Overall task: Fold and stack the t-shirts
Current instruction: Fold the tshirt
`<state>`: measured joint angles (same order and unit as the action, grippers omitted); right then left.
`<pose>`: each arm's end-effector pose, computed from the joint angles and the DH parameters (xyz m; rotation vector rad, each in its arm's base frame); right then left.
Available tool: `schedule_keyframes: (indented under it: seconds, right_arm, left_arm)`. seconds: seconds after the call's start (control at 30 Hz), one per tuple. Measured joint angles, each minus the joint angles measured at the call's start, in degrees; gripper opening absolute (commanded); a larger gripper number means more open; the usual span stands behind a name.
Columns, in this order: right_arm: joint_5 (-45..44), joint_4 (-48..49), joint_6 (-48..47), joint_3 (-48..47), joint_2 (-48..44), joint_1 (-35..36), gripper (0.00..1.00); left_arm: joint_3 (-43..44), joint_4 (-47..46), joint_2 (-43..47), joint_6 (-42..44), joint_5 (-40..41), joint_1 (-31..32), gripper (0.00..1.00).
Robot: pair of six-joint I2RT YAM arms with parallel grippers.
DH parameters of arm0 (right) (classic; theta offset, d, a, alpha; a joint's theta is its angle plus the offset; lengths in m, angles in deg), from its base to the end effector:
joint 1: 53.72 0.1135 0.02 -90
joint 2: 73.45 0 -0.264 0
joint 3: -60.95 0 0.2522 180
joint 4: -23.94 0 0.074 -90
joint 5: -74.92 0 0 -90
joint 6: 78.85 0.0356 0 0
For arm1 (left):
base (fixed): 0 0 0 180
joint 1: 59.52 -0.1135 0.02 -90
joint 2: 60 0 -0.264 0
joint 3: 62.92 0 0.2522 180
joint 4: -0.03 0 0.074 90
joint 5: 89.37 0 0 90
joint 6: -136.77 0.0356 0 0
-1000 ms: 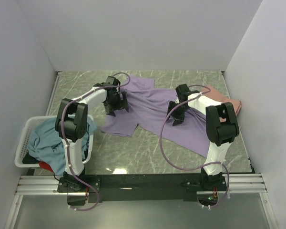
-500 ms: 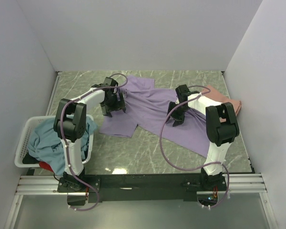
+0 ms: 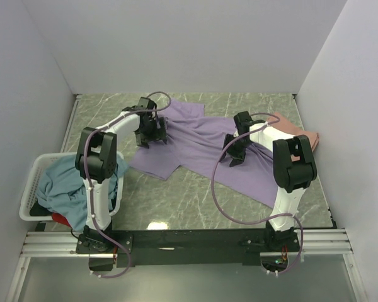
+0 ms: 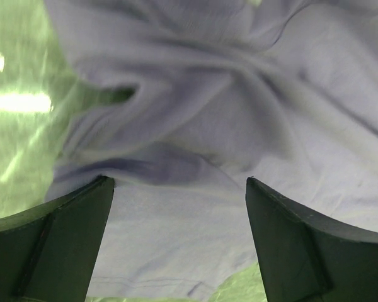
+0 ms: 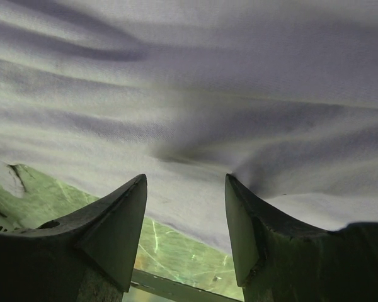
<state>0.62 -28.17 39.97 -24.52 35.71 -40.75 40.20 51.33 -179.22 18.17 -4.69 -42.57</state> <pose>0.3527 0.0911 0.1566 0.3583 2.9435 0.5136 0.4135 -0.1295 0.1729 -0.2578 2.7824 -0.3358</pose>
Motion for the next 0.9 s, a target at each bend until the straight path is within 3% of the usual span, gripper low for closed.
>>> schedule_keyframes:
  seconds: [0.63, 0.9]
  right_arm:
    - [-0.04, -1.36, 0.24, -1.6, 1.05, -6.21, 0.6]
    - [0.02, -1.53, 0.04, -1.88, 1.22, -7.5, 0.59]
  left_arm:
    - [12.79, 0.81, -8.17, 1.84, -3.43, 2.45, 0.92]
    - [11.04, 0.83, -5.64, 0.98, -0.09, 3.13, 0.9]
